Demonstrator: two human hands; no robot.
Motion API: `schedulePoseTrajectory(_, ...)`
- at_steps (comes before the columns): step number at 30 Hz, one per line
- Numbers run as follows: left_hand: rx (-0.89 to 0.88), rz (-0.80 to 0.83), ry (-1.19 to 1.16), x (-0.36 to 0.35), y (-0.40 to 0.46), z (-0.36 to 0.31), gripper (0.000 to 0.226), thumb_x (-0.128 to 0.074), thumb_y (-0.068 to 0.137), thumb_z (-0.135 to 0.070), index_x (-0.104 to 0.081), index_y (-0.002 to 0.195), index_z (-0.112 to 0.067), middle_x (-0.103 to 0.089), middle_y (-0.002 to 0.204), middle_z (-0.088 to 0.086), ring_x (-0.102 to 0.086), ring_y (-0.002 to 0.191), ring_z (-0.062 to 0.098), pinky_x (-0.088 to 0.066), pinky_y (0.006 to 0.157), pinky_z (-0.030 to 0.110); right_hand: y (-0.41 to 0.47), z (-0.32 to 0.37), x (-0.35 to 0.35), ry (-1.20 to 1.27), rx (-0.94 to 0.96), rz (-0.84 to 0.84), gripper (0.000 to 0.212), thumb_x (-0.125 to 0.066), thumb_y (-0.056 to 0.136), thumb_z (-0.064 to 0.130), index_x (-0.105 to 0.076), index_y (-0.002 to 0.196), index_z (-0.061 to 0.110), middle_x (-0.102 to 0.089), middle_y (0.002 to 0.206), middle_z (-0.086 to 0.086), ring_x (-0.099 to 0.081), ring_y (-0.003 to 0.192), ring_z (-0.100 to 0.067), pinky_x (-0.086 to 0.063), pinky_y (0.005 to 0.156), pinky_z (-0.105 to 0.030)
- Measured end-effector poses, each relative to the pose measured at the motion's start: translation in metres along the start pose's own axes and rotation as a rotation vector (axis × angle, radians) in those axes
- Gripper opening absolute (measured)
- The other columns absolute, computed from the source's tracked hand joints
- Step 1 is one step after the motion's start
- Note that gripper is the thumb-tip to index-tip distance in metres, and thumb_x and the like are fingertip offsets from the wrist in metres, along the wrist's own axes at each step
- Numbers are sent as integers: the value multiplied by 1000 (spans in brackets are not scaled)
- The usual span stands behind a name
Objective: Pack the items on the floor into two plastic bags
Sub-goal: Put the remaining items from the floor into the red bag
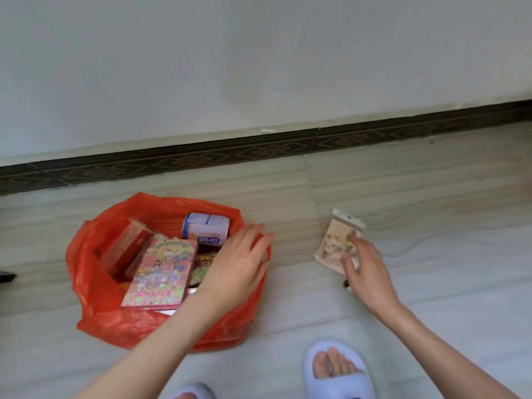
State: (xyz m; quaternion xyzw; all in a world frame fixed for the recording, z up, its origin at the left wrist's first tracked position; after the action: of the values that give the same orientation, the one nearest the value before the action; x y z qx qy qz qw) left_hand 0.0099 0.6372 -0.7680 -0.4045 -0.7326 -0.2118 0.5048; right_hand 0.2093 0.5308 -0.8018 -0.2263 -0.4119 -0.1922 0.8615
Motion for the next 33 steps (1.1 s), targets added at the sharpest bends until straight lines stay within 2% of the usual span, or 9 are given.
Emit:
schedulePoseTrajectory(3, -8, 91, -10, -35, 33, -27, 49, -43, 82, -25, -40, 129, -13, -48, 132, 19, -48, 120, 38, -46, 94, 46, -7, -49, 11, -61, -63, 5, 39, -55, 88, 6, -50, 126, 2, -52, 129, -18, -45, 121, -33, -29, 98, -26)
schedulePoseTrajectory(8, -30, 282, 21, -97, 79, -72, 59, -42, 94, -20, -16, 146, -14, -10, 155, 9, -8, 143, 29, -16, 114, 40, -4, -74, 2, -202, 84, 110, 42, -65, 79, 8, -57, 119, 0, -61, 120, -18, -57, 112, -34, -37, 101, -31)
schedulePoseTrajectory(13, -181, 374, 127, -143, 85, -86, 51, -42, 82, -36, -53, 128, -16, -50, 137, 9, -49, 123, 31, -47, 91, 52, 2, -72, -10, -354, 223, 157, 43, -60, 68, 25, -60, 108, 8, -66, 97, -8, -65, 87, -28, -54, 76, -34)
schedulePoseTrajectory(17, -105, 299, 186, -133, 84, -67, 45, -37, 82, -38, -60, 117, -20, -55, 132, 4, -54, 118, 32, -41, 91, 59, 14, -74, -8, -409, 223, 148, 37, -42, 73, 32, -66, 86, 9, -63, 77, -6, -63, 69, -27, -51, 58, -31)
schedulePoseTrajectory(21, -34, 186, 129, -124, 82, -48, 42, -38, 82, -38, -62, 104, -12, -59, 124, 12, -53, 116, 39, -42, 94, 54, 22, -94, 5, -174, -1, 75, 22, -60, 83, 16, -62, 97, -1, -60, 90, -17, -57, 87, -33, -45, 75, -36)
schedulePoseTrajectory(24, 124, 121, 14, -119, 94, -44, 44, -55, 78, -43, -59, 96, -4, -56, 108, 19, -55, 99, 39, -51, 81, 43, 18, -105, 15, 15, -164, -9, 29, -62, 86, 19, -59, 109, 1, -58, 101, -15, -52, 97, -29, -31, 75, -23)
schedulePoseTrajectory(26, 228, 79, 3, -117, 102, -43, 62, -69, 69, -49, -54, 108, -3, -49, 118, 20, -49, 104, 39, -45, 84, 44, 13, -105, 15, 62, -179, -25, 28, -63, 85, 19, -59, 108, 3, -59, 100, -13, -53, 96, -27, -27, 70, -18)
schedulePoseTrajectory(29, 360, 132, 71, -124, 107, -40, 84, -64, 70, -58, -33, 133, -12, -31, 136, 14, -33, 119, 34, -31, 95, 43, 6, -103, 11, 92, -191, -20, 28, -64, 84, 20, -59, 108, 7, -58, 99, -9, -54, 95, -24, -27, 71, -16)
schedulePoseTrajectory(33, 312, 112, 104, -125, 108, -49, 65, -59, 74, -34, -35, 130, -11, -35, 132, 16, -36, 113, 33, -31, 90, 40, 9, -93, 13, 122, -175, -31, 28, -64, 85, 21, -59, 109, 8, -57, 100, -7, -53, 94, -22, -29, 73, -17)
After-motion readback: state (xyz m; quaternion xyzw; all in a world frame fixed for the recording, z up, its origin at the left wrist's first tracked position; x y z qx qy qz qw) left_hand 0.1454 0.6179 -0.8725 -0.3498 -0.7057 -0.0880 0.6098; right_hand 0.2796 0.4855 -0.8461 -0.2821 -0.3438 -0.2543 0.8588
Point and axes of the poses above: each hand's wrist, its own y-axis towards the middle knuckle, its own x-axis out of the back of the hand, z = x × y, the point moved 8 cm from there along y, towards the middle knuckle
